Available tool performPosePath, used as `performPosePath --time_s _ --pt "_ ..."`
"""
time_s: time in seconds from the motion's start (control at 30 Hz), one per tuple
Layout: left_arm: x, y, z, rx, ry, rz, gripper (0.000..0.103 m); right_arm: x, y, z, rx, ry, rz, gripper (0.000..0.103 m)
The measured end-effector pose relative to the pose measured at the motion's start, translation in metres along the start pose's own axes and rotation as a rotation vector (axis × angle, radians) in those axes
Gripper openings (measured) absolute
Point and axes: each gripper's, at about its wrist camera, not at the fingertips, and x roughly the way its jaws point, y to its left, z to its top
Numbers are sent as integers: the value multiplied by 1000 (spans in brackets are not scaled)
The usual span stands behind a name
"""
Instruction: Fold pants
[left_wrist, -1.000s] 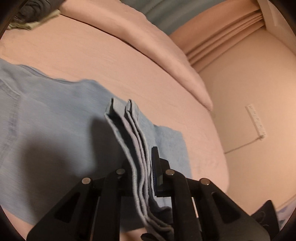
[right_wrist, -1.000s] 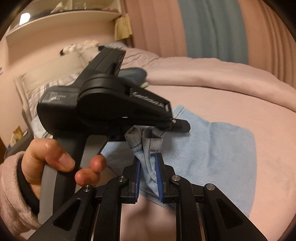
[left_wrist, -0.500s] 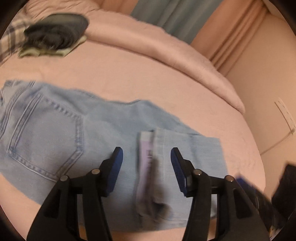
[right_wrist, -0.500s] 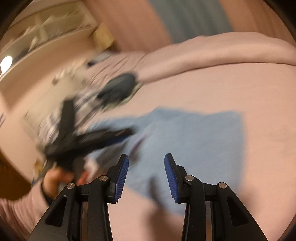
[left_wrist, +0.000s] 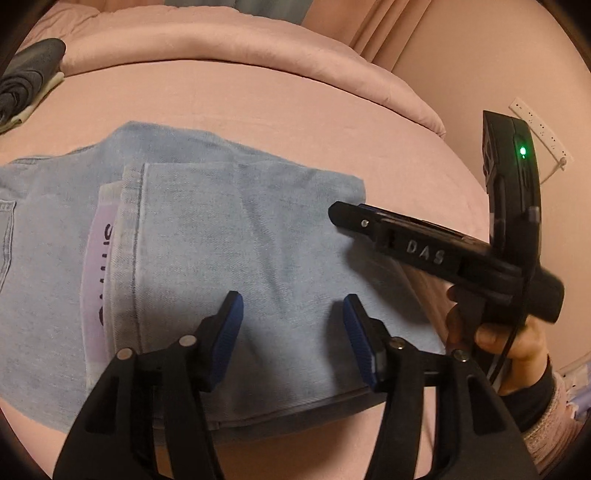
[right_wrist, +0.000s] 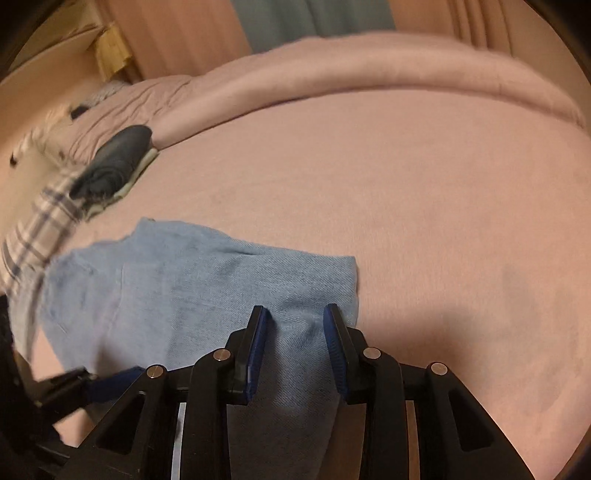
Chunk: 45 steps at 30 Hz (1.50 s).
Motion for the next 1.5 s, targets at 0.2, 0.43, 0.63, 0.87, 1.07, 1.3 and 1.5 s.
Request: performPosePath --time_s 0.2,0.43,0.63,0.87,1.07,1.3,1.5 --pt "-4 10 1 -75 24 -39 57 -14 0 3 41 -17 21 35" --pt "4 -15 7 -74 20 -20 75 -53 12 -30 30 -38 54 35" --pt "13 -24 13 -80 23 -3 80 -36 30 -53 -47 21 24 35" --pt "7 -15 15 -140 29 -36 80 -44 27 -55 -25 1 32 35" --pt "6 -15 16 -150 28 -36 80 -53 45 -59 -71 -12 25 35" --pt "-4 -9 16 -195 23 -59 79 -38 41 -60 -58 17 68 39" --pt "-25 -4 7 -161 7 -12 79 -67 39 -46 -26 -75 49 39"
